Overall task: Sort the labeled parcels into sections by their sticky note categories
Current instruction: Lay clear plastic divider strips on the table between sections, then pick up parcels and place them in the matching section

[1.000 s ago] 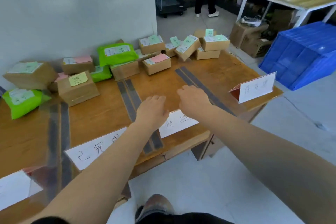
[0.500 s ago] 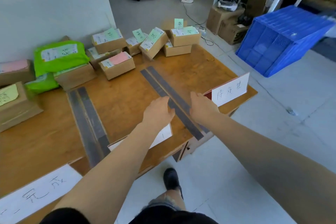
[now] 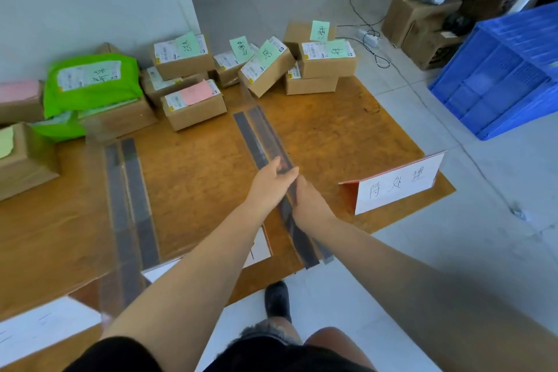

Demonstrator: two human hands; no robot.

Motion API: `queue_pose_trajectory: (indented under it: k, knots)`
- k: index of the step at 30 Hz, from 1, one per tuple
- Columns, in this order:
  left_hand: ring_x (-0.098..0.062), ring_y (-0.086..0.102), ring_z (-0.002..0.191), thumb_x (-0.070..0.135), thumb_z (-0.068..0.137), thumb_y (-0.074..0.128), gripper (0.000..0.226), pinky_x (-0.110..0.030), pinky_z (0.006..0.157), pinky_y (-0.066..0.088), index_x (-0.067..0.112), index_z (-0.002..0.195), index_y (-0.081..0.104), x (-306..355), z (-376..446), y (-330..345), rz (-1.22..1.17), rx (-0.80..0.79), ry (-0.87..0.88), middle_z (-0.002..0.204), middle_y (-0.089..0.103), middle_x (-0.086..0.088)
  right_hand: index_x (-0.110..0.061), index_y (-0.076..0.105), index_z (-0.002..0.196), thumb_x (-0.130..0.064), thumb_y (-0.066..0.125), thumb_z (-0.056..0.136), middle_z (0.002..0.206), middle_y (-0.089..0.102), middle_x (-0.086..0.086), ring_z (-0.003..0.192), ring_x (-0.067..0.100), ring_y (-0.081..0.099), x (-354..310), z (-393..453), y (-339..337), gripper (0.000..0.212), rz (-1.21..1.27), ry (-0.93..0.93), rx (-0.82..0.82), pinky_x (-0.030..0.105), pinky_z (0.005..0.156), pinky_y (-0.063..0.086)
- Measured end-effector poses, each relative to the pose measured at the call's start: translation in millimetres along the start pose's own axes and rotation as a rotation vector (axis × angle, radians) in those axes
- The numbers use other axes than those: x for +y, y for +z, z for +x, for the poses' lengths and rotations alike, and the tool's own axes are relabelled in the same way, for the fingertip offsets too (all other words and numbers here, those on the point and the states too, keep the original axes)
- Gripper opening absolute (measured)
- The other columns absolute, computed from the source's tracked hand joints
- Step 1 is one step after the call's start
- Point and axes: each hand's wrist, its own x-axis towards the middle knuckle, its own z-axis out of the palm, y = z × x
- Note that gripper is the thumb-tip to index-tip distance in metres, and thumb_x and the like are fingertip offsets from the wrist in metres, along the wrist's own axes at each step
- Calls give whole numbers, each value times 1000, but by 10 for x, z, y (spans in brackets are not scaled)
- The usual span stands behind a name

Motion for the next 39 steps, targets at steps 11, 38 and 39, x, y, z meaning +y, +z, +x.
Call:
queue_pose_trajectory:
  k: [11, 38, 39]
  knots:
    - [-23, 48, 126, 28, 98, 43, 43, -32, 102, 37, 12, 138, 43, 197, -308, 45, 273, 247, -18, 139, 50, -7, -17, 43, 135, -24, 42, 98, 124, 57, 8, 109, 28, 58, 62, -81, -343, 38, -173, -289, 1, 36, 86, 49]
    - [-25, 54, 107, 28, 92, 45, 23, -40, 91, 41, 14, 103, 61, 2106, -681, 1149, 1166, 571, 278, 109, 61, -5, -29, 68, 103, -18, 47, 93, 106, 65, -3, 97, 21, 60, 1397, -553, -2860, 25, -626, -520, 453, 25, 67, 40]
    - [-25, 53, 108, 28, 92, 45, 24, -39, 90, 41, 15, 105, 60, 2134, -564, 1149, 1156, 567, 291, 110, 61, -5, -29, 67, 103, -20, 48, 94, 106, 65, -3, 97, 21, 60, 1413, -475, -2908, 24, -630, -511, 458, 25, 67, 40]
